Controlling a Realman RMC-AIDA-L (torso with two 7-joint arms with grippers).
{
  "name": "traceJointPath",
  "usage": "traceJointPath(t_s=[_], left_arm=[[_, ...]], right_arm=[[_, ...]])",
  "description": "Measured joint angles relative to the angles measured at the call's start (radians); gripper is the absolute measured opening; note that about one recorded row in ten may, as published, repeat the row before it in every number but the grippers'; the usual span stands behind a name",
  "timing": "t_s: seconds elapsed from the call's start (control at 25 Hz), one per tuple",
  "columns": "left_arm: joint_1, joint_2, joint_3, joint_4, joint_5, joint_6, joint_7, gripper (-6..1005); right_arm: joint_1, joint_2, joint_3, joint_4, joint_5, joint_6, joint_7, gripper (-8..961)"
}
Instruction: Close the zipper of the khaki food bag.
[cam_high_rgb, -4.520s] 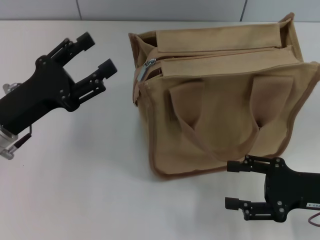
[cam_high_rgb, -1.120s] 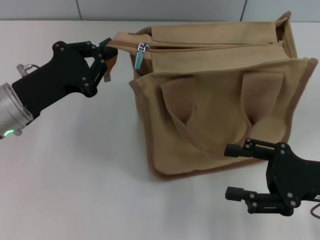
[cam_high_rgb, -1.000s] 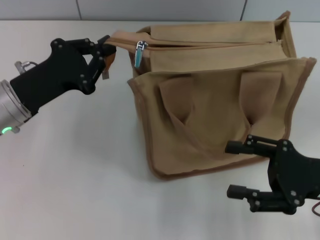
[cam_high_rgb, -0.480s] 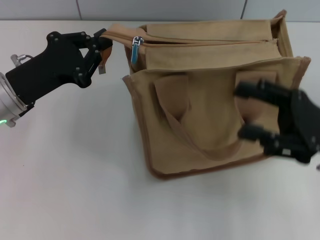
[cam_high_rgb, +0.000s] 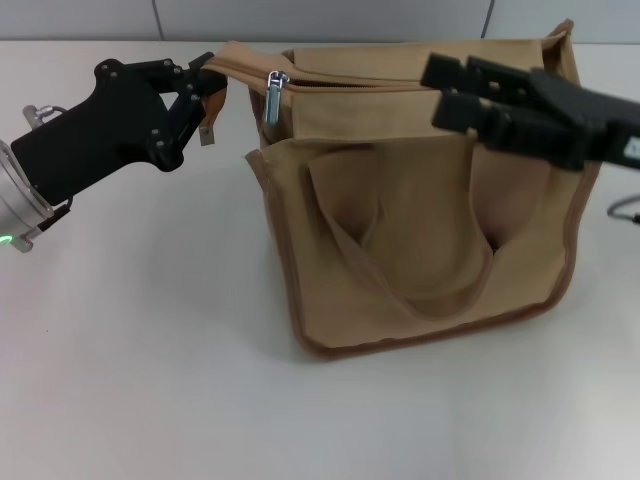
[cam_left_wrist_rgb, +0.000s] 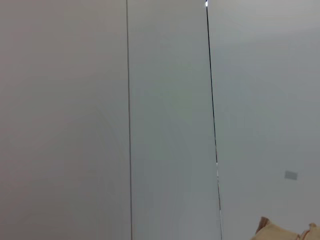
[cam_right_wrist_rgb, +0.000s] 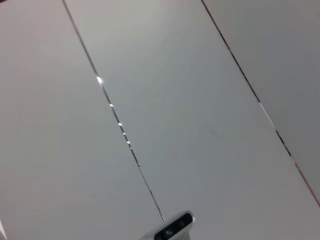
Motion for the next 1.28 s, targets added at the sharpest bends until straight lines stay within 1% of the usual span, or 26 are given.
traceJointPath(t_s=[0.12, 0.2, 0.24, 0.28, 0.32, 0.36, 0.4, 0.44, 0.48, 0.52, 0.6, 0.8, 1.04, 1.12, 1.2, 1.28], left_arm=[[0.000, -0.002, 0.000, 0.006, 0.000, 0.000, -0.005, 35], [0.001, -0.004, 0.000, 0.008, 0.000, 0.001, -0.006, 35], [0.001, -0.004, 0.000, 0.008, 0.000, 0.002, -0.006, 36], [0.002, -0.005, 0.000, 0.008, 0.000, 0.003, -0.006, 36], [0.001, -0.006, 0.000, 0.008, 0.000, 0.007, -0.008, 36], [0.001, -0.006, 0.000, 0.008, 0.000, 0.007, -0.008, 36], [0.001, -0.007, 0.000, 0.010, 0.000, 0.010, -0.014, 37], [0.001, -0.007, 0.000, 0.010, 0.000, 0.010, -0.014, 37], [0.001, -0.007, 0.000, 0.014, 0.000, 0.012, -0.018, 37], [0.001, -0.007, 0.000, 0.017, 0.000, 0.014, -0.023, 38], [0.000, -0.008, 0.000, 0.020, 0.000, 0.018, -0.033, 38], [-0.001, -0.009, 0.000, 0.021, 0.000, 0.027, -0.034, 39], [-0.001, -0.014, 0.000, 0.023, 0.000, 0.075, -0.037, 41], [-0.002, -0.019, 0.000, 0.034, 0.000, 0.089, -0.048, 41], [-0.001, -0.028, 0.006, 0.063, 0.000, 0.099, -0.072, 42], [-0.001, -0.030, 0.007, 0.068, 0.001, 0.103, -0.075, 42]], right_arm=[[0.017, -0.001, -0.015, -0.029, -0.001, 0.016, 0.056, 762], [0.040, -0.002, -0.060, -0.076, -0.001, 0.046, 0.136, 762], [0.040, -0.002, -0.060, -0.076, -0.001, 0.046, 0.136, 762], [0.050, -0.002, -0.088, -0.093, -0.001, 0.060, 0.166, 762], [0.065, -0.002, -0.138, -0.116, -0.001, 0.087, 0.213, 762], [0.065, -0.002, -0.138, -0.116, -0.001, 0.087, 0.213, 762], [0.078, -0.002, -0.189, -0.135, -0.002, 0.119, 0.254, 762], [0.078, -0.002, -0.189, -0.135, -0.002, 0.119, 0.254, 762], [0.090, -0.002, -0.249, -0.157, -0.003, 0.154, 0.295, 762], [0.090, -0.002, -0.249, -0.157, -0.003, 0.154, 0.295, 762], [0.108, -0.002, -0.316, -0.175, -0.003, 0.192, 0.335, 762], [0.131, 0.001, -0.359, -0.179, -0.004, 0.240, 0.370, 761], [0.141, 0.005, -0.382, -0.180, -0.005, 0.273, 0.385, 761], [0.145, 0.007, -0.387, -0.180, -0.005, 0.281, 0.387, 762], [0.148, 0.010, -0.396, -0.179, -0.005, 0.300, 0.388, 762], [0.149, 0.011, -0.398, -0.178, -0.005, 0.307, 0.388, 761]])
